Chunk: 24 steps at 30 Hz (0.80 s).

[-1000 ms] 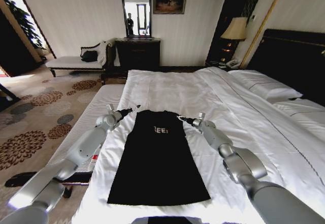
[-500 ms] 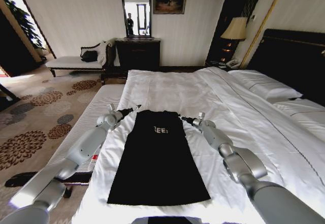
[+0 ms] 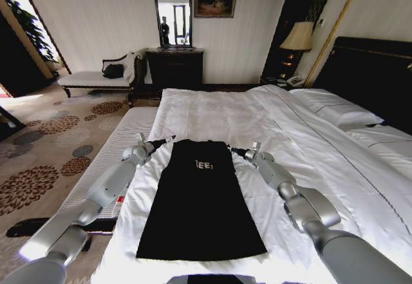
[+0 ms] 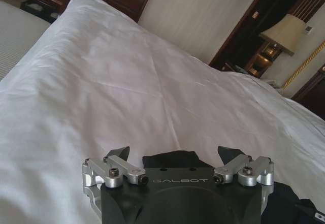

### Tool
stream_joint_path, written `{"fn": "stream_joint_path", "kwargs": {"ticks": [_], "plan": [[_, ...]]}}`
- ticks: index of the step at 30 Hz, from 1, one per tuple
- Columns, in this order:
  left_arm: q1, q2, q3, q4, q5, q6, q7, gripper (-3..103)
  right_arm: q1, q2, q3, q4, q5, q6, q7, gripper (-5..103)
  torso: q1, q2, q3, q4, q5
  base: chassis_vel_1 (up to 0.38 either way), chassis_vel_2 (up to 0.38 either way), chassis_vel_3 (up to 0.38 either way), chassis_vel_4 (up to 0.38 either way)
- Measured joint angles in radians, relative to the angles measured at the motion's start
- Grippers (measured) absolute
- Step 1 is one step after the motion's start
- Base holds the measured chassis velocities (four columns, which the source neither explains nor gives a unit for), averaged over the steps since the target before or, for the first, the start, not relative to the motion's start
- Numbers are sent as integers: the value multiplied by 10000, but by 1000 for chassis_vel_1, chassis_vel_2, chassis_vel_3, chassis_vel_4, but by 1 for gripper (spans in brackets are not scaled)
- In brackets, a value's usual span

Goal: Fold the clothes on the bed.

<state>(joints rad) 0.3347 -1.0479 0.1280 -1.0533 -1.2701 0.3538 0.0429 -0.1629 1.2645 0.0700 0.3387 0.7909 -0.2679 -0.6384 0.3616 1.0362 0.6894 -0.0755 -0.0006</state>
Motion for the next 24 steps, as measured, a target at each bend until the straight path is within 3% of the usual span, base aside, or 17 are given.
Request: {"fn": "stream_joint_path", "kwargs": {"ticks": [15,19,24], "plan": [[-1028,-1728,196,3112,649,-98,13,100,-66,-88,-80,90,19,-20,-104,0,0,-1,0,0,-1,0,0,0,0],[-1562,-2882,110,4800,1534,-473,542,100,-62,-158,-144,118,25,-30,-125,0,0,-1,0,-2,0,0,0,0,0],[-1790,-3323,19,5478,1913,-621,771,100,-66,-156,-139,136,31,-30,-126,0,0,0,0,2,2,0,0,0,0]]}}
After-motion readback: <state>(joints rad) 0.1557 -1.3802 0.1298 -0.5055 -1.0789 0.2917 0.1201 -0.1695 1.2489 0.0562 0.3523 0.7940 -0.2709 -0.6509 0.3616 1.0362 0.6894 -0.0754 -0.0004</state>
